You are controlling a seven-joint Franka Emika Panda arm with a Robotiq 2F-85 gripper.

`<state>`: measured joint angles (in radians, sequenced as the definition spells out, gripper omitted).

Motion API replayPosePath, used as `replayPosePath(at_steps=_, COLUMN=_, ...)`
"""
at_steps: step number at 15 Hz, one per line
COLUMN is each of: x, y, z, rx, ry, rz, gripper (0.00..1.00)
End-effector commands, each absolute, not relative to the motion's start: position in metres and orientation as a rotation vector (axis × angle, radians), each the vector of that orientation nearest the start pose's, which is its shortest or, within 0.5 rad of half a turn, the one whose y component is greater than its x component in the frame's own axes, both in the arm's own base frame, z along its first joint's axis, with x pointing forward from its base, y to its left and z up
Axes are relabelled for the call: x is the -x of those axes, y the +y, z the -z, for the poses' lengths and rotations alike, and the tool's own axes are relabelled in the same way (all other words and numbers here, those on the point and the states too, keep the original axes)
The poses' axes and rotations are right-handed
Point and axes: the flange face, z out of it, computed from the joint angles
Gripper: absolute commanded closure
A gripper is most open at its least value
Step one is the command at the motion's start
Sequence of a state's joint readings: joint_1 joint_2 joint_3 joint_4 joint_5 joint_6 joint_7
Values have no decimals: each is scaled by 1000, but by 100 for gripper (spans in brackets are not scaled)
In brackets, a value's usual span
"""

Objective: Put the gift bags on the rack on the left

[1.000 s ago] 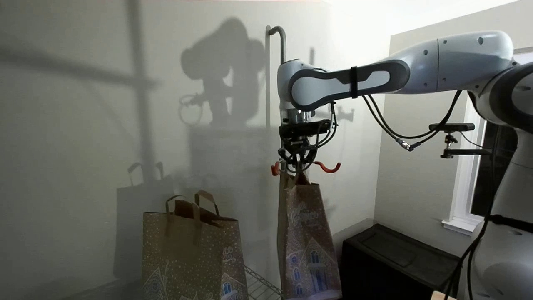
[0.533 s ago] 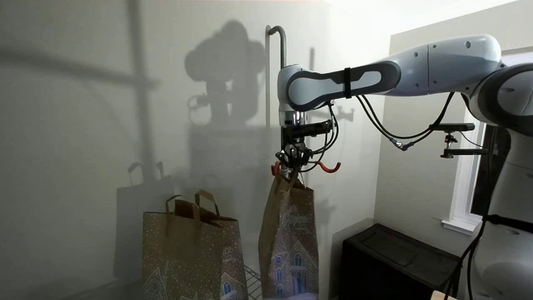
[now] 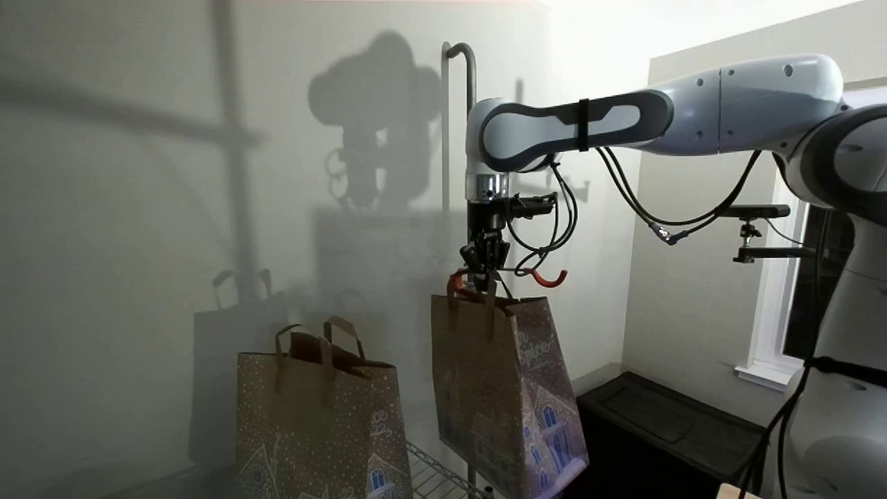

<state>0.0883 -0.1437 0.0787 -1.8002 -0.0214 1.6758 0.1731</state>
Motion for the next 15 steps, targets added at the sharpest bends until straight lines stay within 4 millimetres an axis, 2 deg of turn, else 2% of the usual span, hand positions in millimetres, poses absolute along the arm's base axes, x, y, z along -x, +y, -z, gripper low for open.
replayPosePath(at_steps=1, x=-503, y=111, z=-604, rx=3095, ry=-282, rz=12, gripper=97)
replayPosePath(at_steps=7, x=-504, y=183, z=-589, rx=2962, ry=-720, rz=-37, gripper=97)
replayPosePath(at_steps=10, x=-516, y=215, z=-576, rx=2938, ry=-934, rz=-5, gripper=97)
replayPosePath(at_steps=15, x=-550, y=241, z=-549, rx=2984, ry=-1014, rz=89, gripper=97)
